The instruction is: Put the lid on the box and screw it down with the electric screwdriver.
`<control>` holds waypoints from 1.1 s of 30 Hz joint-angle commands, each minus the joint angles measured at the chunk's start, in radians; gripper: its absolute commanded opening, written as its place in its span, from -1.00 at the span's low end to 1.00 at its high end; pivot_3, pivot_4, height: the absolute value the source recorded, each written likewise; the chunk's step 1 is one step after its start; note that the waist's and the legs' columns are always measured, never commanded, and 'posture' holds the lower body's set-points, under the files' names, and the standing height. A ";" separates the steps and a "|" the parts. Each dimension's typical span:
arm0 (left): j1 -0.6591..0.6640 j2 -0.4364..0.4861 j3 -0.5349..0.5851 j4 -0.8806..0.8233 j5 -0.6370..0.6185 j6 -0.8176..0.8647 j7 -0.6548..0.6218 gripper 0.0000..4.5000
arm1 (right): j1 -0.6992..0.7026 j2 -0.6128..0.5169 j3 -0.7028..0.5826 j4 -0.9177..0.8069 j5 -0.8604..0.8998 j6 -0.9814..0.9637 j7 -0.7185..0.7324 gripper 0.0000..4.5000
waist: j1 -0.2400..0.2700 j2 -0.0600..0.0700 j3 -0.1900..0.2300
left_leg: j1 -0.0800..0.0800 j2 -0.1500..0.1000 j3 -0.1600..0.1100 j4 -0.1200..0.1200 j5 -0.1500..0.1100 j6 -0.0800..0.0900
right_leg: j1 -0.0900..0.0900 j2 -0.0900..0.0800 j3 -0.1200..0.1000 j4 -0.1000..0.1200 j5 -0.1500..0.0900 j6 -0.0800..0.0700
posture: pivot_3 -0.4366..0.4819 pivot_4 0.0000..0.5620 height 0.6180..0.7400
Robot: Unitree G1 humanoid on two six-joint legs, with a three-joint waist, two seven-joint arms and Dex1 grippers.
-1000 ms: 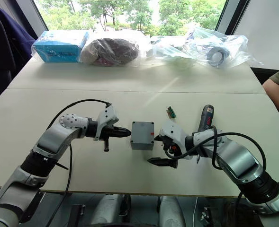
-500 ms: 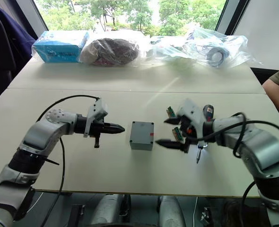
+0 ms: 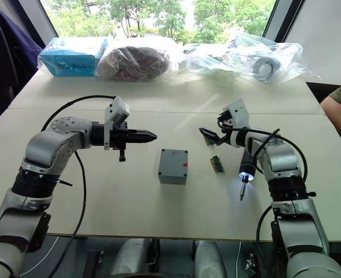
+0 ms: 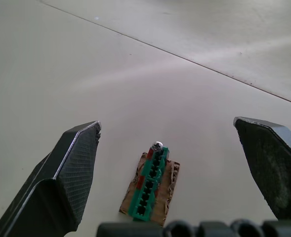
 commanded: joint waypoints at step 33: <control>0.060 0.022 -0.025 -0.047 0.026 -0.057 0.015 -1.00 | -0.017 0.053 -0.007 0.014 -0.109 -0.065 0.026 -0.54 | -0.004 0.000 0.000 | 0.001 0.000 0.000 0.000 0.000 0.000 | 0.000 0.000 0.000 0.001 0.000 0.000 | -0.05 -0.47 1.00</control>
